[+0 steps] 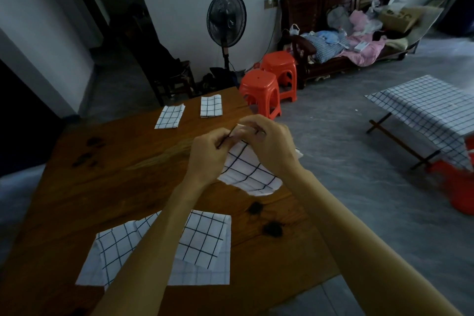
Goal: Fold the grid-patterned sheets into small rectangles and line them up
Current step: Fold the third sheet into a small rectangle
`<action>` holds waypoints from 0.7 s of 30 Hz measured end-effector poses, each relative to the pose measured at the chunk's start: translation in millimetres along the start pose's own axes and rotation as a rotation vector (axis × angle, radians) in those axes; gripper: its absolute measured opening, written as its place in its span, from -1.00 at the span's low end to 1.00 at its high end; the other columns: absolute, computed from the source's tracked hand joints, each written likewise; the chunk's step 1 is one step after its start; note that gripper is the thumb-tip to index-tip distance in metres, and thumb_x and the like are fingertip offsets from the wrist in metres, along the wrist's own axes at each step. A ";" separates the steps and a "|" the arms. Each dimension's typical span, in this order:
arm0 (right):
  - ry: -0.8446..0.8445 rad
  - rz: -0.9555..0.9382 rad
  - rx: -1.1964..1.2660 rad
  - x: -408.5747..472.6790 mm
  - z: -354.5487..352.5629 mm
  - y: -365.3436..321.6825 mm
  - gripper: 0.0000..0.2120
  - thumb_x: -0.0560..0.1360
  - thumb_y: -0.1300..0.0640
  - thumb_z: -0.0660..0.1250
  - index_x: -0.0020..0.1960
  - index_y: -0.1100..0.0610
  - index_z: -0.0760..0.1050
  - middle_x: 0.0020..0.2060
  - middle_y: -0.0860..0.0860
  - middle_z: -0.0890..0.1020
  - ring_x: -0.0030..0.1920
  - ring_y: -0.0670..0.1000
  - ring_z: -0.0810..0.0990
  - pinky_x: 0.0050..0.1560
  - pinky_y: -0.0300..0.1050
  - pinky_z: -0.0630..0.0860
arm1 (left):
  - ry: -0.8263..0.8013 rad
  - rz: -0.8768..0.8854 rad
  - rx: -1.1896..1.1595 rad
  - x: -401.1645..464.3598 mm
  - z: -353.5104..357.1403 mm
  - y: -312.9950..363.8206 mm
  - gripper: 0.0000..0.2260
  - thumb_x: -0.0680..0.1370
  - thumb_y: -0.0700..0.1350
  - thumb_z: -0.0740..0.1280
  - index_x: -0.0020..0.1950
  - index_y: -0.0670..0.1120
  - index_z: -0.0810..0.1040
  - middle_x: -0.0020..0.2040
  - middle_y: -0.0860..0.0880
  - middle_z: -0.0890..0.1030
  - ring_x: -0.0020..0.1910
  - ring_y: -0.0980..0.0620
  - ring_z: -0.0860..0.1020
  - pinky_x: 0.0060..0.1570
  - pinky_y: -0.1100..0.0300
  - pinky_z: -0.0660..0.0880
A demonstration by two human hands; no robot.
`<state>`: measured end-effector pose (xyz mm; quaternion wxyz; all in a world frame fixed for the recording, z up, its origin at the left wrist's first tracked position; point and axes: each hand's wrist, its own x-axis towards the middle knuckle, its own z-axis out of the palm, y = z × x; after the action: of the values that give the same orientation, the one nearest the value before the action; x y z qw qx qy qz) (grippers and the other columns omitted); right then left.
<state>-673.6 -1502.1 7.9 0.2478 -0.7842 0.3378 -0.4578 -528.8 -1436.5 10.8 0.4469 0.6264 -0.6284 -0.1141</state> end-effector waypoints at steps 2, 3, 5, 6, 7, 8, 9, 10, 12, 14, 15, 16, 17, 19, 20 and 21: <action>-0.096 0.116 -0.075 -1.8 -7.2 10.9 -0.82 0.49 -0.04 0.40 -0.11 0.09 0.61 -0.33 -0.11 0.60 -0.34 -0.17 0.52 -0.34 -0.30 0.40 | 0.071 -0.037 -0.041 -2.5 -8.5 -3.5 -0.91 0.54 0.05 0.30 -0.16 0.12 0.53 -0.28 0.05 0.58 -0.29 0.09 0.52 -0.28 0.07 0.48; -0.132 0.143 -0.101 -4.1 -11.4 16.3 -0.79 0.49 -0.04 0.40 -0.19 0.09 0.58 -0.40 -0.12 0.55 -0.38 -0.17 0.49 -0.38 -0.32 0.34 | 0.096 -0.060 -0.062 -3.4 -13.5 -6.3 -0.91 0.54 0.06 0.30 -0.16 0.14 0.52 -0.26 0.05 0.59 -0.27 0.07 0.54 -0.25 0.05 0.51; -0.158 0.173 -0.078 -8.1 -18.6 23.3 -0.82 0.49 0.00 0.42 -0.23 0.05 0.58 -0.45 -0.19 0.50 -0.38 -0.21 0.49 -0.38 -0.36 0.31 | 0.114 -0.088 -0.082 -6.1 -22.1 -13.9 -0.92 0.53 0.06 0.30 -0.15 0.14 0.54 -0.24 0.03 0.61 -0.23 0.01 0.56 -0.22 -0.04 0.55; -0.157 0.179 -0.057 -8.9 -20.5 23.8 -0.87 0.49 0.02 0.43 -0.19 0.05 0.62 -0.43 -0.22 0.52 -0.34 -0.24 0.51 -0.35 -0.38 0.33 | 0.116 -0.098 -0.089 -7.8 -25.0 -17.1 -0.91 0.53 0.06 0.30 -0.14 0.11 0.55 -0.24 0.00 0.61 -0.22 -0.03 0.57 -0.21 -0.09 0.56; -0.151 0.182 -0.038 -8.8 -21.1 23.3 -0.90 0.48 0.03 0.44 -0.15 0.04 0.64 -0.40 -0.23 0.54 -0.32 -0.25 0.52 -0.32 -0.40 0.35 | 0.119 -0.112 -0.097 -9.8 -26.7 -20.4 -0.90 0.54 0.05 0.30 -0.12 0.08 0.56 -0.23 -0.02 0.62 -0.21 -0.05 0.58 -0.21 -0.13 0.56; -0.143 0.192 -0.016 -8.4 -20.3 22.4 -0.92 0.48 0.04 0.44 -0.13 0.04 0.64 -0.38 -0.23 0.55 -0.30 -0.26 0.53 -0.30 -0.42 0.36 | 0.127 -0.129 -0.110 -12.0 -27.6 -23.0 -0.87 0.54 0.06 0.30 -0.11 0.04 0.57 -0.21 -0.05 0.62 -0.20 -0.07 0.59 -0.20 -0.15 0.56; -0.132 0.207 0.012 -7.8 -19.3 21.6 -0.93 0.47 0.04 0.45 -0.13 0.03 0.63 -0.36 -0.22 0.57 -0.29 -0.26 0.53 -0.27 -0.44 0.38 | 0.138 -0.146 -0.127 -14.6 -27.9 -25.3 -0.85 0.54 0.06 0.30 -0.10 0.01 0.58 -0.20 -0.07 0.63 -0.19 -0.09 0.59 -0.19 -0.16 0.56; -0.119 0.224 0.043 -7.1 -18.0 21.2 -0.94 0.46 0.05 0.46 -0.12 0.02 0.62 -0.32 -0.21 0.58 -0.26 -0.25 0.54 -0.23 -0.44 0.39 | 0.151 -0.166 -0.145 -16.9 -28.3 -26.9 -0.83 0.54 0.06 0.30 -0.09 -0.02 0.58 -0.19 -0.08 0.64 -0.17 -0.10 0.60 -0.19 -0.15 0.57; -0.101 0.240 0.101 -7.7 -15.4 22.1 -0.87 0.44 0.05 0.48 -0.03 0.02 0.60 -0.22 -0.18 0.62 -0.17 -0.21 0.57 -0.15 -0.41 0.43 | 0.183 -0.206 -0.184 -21.1 -29.4 -30.3 -0.82 0.54 0.04 0.30 -0.10 -0.05 0.58 -0.19 -0.08 0.64 -0.17 -0.08 0.61 -0.22 -0.09 0.58; -0.095 0.273 0.169 -9.9 -13.1 22.3 -0.73 0.43 0.05 0.49 0.11 0.01 0.57 -0.12 -0.15 0.61 -0.11 -0.14 0.57 -0.06 -0.30 0.51 | 0.228 -0.254 -0.224 -24.9 -30.7 -34.2 -0.81 0.54 0.01 0.31 -0.12 -0.09 0.57 -0.20 -0.09 0.64 -0.19 -0.06 0.61 -0.25 -0.03 0.57; -0.093 0.299 0.208 -11.0 -11.8 21.2 -0.67 0.43 0.06 0.49 0.16 0.02 0.55 -0.11 -0.11 0.61 -0.11 -0.10 0.58 -0.04 -0.24 0.54 | 0.244 -0.280 -0.246 -26.8 -31.1 -36.4 -0.82 0.54 0.00 0.31 -0.11 -0.10 0.57 -0.20 -0.09 0.64 -0.19 -0.04 0.62 -0.25 0.01 0.58; -0.091 0.320 0.240 -11.6 -10.2 19.6 -0.64 0.43 0.08 0.49 0.20 0.03 0.54 -0.13 -0.06 0.62 -0.12 -0.07 0.58 -0.04 -0.20 0.57 | 0.257 -0.300 -0.269 -28.9 -31.5 -38.1 -0.84 0.55 -0.01 0.31 -0.10 -0.08 0.57 -0.19 -0.06 0.64 -0.19 0.02 0.62 -0.26 0.09 0.60; -0.090 0.331 0.257 -11.9 -8.4 17.2 -0.64 0.44 0.10 0.48 0.22 0.05 0.53 -0.15 -0.02 0.62 -0.14 -0.06 0.59 -0.04 -0.18 0.58 | 0.263 -0.311 -0.287 -31.1 -31.8 -39.6 -0.88 0.56 -0.02 0.31 -0.09 -0.04 0.57 -0.18 -0.01 0.65 -0.19 0.10 0.63 -0.27 0.18 0.60; -0.086 0.345 0.264 -11.9 -4.3 13.1 -0.67 0.46 0.12 0.46 0.21 0.06 0.53 -0.15 0.01 0.64 -0.13 -0.05 0.62 -0.02 -0.14 0.61 | 0.261 -0.317 -0.302 -35.2 -32.3 -41.7 -0.92 0.56 -0.03 0.30 -0.08 0.03 0.56 -0.17 0.05 0.65 -0.18 0.15 0.63 -0.28 0.27 0.58; -0.081 0.354 0.272 -12.0 -2.4 11.6 -0.70 0.47 0.12 0.45 0.19 0.06 0.54 -0.14 0.01 0.66 -0.11 -0.05 0.64 0.00 -0.11 0.62 | 0.262 -0.321 -0.305 -36.6 -32.7 -42.8 -0.93 0.56 -0.02 0.30 -0.07 0.05 0.56 -0.16 0.05 0.64 -0.18 0.16 0.63 -0.28 0.28 0.59; -0.075 0.361 0.282 -12.1 -0.7 10.1 -0.73 0.47 0.13 0.44 0.17 0.06 0.55 -0.14 0.00 0.67 -0.10 -0.06 0.65 0.00 -0.10 0.62 | 0.266 -0.327 -0.311 -37.6 -33.3 -43.8 -0.94 0.56 -0.02 0.30 -0.08 0.06 0.56 -0.16 0.06 0.64 -0.17 0.16 0.63 -0.28 0.28 0.59</action>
<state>-681.5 -1499.6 -5.5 0.4452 -0.6851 0.3960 -0.4192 -482.2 -1397.5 -16.6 0.5923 0.6528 -0.4294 -0.1968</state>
